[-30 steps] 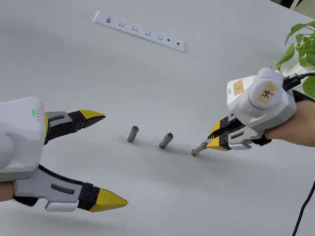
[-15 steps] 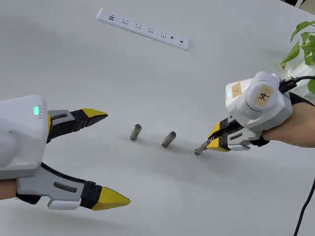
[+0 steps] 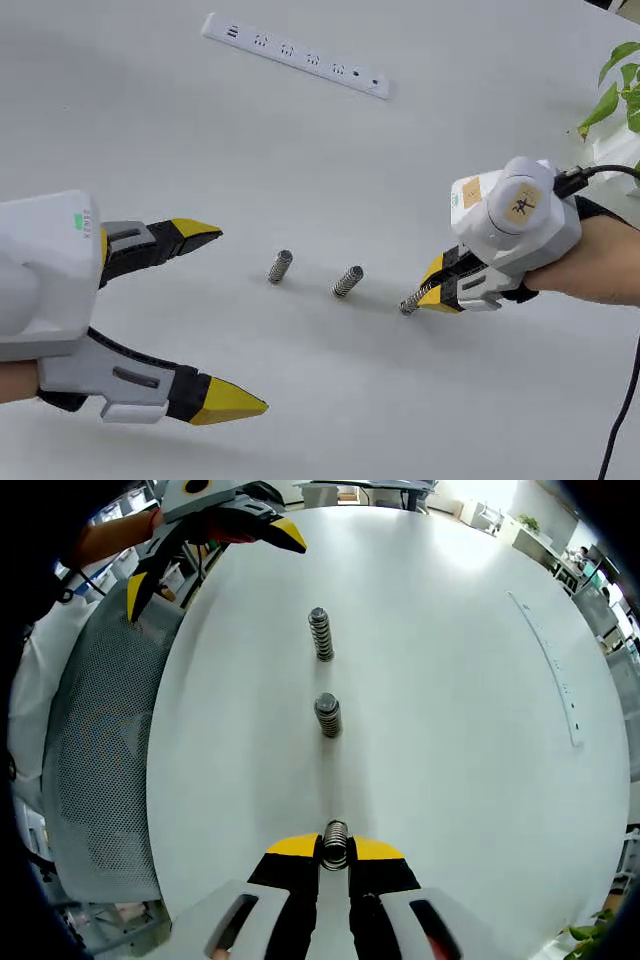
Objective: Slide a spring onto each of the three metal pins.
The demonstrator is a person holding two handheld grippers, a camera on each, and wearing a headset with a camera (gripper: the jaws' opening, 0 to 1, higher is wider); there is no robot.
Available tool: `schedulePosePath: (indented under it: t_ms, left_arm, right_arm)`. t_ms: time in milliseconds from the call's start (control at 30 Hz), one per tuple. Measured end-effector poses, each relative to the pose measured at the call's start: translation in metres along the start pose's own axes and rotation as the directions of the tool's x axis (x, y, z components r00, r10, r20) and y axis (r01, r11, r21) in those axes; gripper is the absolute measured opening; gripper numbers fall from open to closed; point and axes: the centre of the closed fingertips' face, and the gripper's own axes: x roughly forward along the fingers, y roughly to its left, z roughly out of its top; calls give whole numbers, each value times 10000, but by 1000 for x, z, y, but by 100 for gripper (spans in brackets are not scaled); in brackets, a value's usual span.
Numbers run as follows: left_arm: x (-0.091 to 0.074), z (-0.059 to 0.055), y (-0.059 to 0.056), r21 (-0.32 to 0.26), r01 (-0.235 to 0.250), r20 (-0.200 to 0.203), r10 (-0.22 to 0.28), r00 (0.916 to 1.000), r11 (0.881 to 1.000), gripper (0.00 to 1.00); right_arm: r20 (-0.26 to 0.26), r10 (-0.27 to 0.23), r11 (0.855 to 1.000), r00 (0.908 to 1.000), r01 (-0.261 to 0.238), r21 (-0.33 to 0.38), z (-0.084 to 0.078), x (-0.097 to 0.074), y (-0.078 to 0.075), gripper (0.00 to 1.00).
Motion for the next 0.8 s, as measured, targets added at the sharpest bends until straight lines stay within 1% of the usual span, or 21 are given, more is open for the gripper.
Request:
schedulePosePath:
  t_ms: [67, 367, 567, 800]
  left_arm:
    - [0, 0, 0, 6, 1, 0, -1, 10000, 10000, 97]
    - [-1, 1, 0, -24, -19, 25, 19, 10000, 10000, 97]
    - [-1, 1, -1, -12, -5, 4, 5, 10000, 10000, 97]
    - [-2, 0, 0, -4, -26, -4, 26, 10000, 10000, 97]
  right_arm:
    - [2, -3, 10000, 10000, 3, -24, -1, 1, -1, 7]
    - [-63, 16, 10000, 10000, -16, -86, 1, 3, 3, 7]
    - [-120, 1, 9998, 9999, -3, -187, -2, 6, 1, 7]
    - [-83, 20, 9999, 10000, -21, -134, -1, 7, 1, 7]
